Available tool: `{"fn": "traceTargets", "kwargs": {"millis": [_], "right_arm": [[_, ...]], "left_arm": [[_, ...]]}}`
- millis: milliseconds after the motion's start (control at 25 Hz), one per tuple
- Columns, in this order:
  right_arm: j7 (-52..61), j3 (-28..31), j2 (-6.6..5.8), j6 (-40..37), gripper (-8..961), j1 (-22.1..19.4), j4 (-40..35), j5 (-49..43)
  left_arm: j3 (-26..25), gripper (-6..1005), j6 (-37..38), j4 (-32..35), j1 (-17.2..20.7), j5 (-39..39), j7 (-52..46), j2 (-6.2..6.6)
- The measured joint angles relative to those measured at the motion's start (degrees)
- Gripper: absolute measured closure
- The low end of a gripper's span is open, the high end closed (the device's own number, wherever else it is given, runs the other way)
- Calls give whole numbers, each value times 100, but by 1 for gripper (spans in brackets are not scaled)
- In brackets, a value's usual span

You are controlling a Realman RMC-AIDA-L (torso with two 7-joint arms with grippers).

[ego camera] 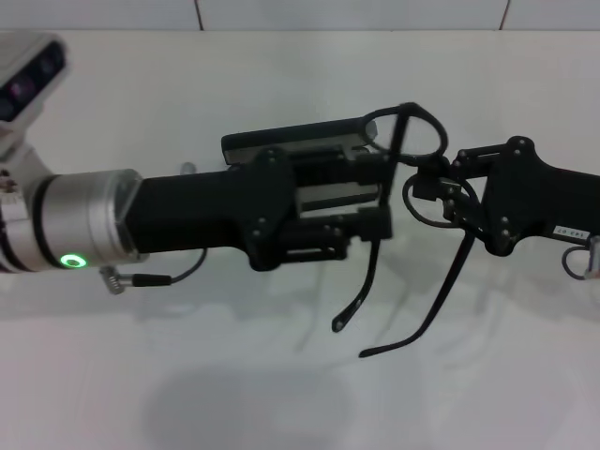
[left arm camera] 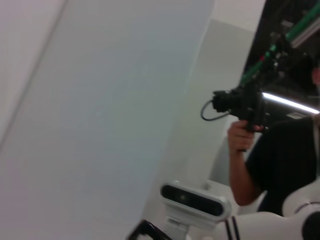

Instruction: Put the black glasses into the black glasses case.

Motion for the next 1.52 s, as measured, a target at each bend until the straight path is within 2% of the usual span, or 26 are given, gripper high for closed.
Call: {"fn": "traceTargets", "kwargs": {"millis": [600, 720, 960, 1280, 1520], "right_arm": [[45, 31, 9, -308, 835, 145, 424, 131], [194, 37, -9, -245, 834, 146, 489, 167], [699, 24, -26, -49, 834, 241, 505, 104], [925, -15, -28, 17, 834, 519, 689, -91], [928, -24, 1, 37, 834, 586, 712, -123]], "left_arm": [[107, 368, -36, -160, -151, 74, -2, -33], [14, 368, -33, -102, -121, 34, -4, 5], [-572, 368, 29, -95, -91, 13, -23, 94], [-454, 368, 510, -30, -235, 40, -141, 56], [-257, 369, 465, -66, -435, 79, -441, 2]]}}
